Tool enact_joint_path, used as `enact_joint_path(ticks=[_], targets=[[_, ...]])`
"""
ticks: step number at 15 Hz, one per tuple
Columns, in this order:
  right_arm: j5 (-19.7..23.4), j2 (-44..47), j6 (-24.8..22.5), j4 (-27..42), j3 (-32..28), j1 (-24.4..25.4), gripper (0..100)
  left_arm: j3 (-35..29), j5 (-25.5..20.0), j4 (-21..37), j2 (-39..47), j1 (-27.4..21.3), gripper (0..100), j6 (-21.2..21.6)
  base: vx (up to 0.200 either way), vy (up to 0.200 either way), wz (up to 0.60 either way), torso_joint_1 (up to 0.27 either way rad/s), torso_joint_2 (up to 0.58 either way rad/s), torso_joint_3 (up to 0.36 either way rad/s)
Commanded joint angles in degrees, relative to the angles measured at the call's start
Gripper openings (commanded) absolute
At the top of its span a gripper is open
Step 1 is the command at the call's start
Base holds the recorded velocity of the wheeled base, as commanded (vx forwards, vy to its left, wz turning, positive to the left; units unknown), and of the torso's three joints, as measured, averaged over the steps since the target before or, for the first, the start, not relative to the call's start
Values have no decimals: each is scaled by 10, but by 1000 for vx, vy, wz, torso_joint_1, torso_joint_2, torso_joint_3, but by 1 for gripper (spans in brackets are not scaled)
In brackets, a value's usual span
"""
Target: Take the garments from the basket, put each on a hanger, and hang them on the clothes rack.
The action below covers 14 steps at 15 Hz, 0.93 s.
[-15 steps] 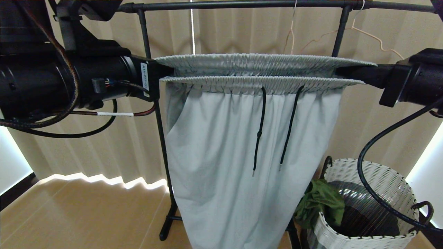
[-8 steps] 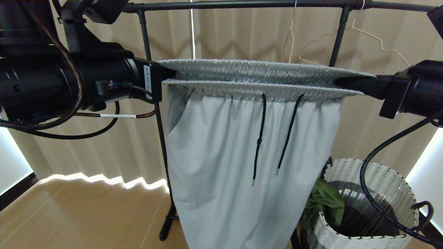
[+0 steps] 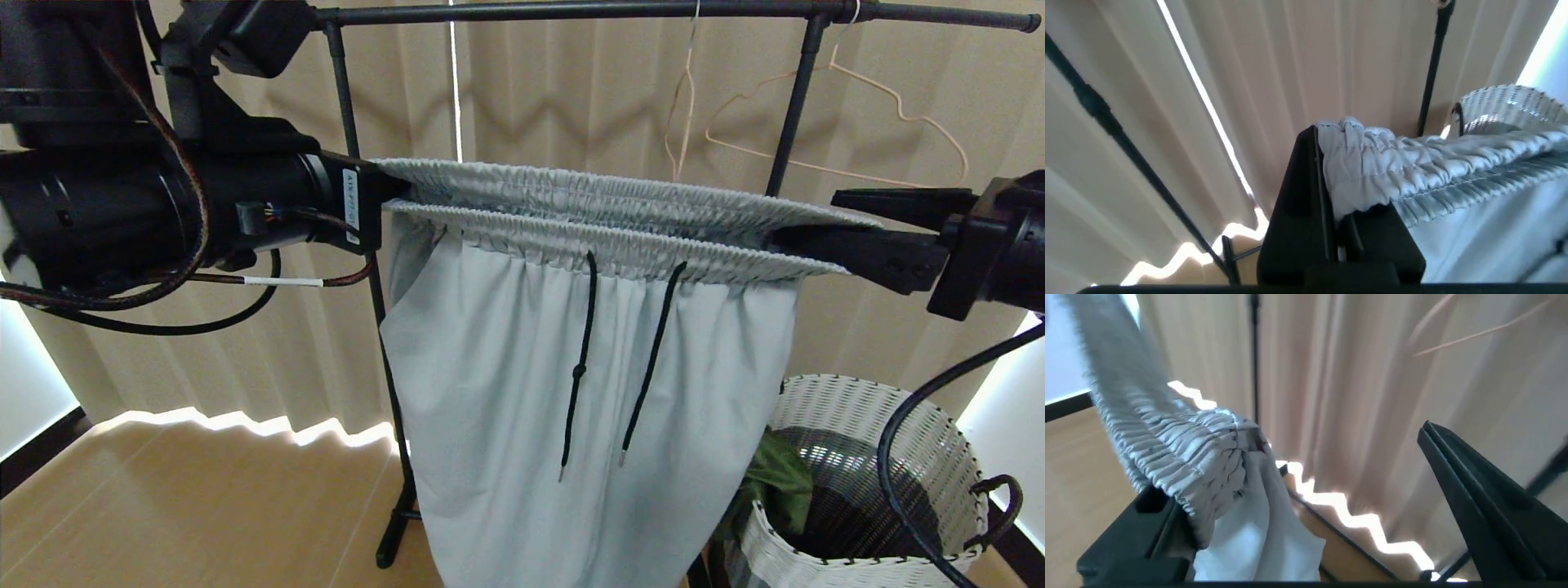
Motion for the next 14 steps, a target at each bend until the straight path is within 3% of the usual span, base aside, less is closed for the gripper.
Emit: enact_joint_path(ticks=[1,4,10,12,14], targets=[[15,-33,0,0,22,16,100,4,20,-1,10,13,0,1,0,0,0,0,0,0],[47,-51,2,-1,27,16,100,12,48,0,13,28,0,2,0,0,0,0,0,0],[42,-75,-1,2,51,12,100,46,48,-2,-3,52,0,2,0,0,0,0,0,0],[30,-85,-15,8,67,-7,100,64,48,-1,-27,69,0,2,0,0,0,0,0,0],[2,-101,-66,10,90,-62,100,88,47,-1,-55,96,0,2,0,0,0,0,0,0]])
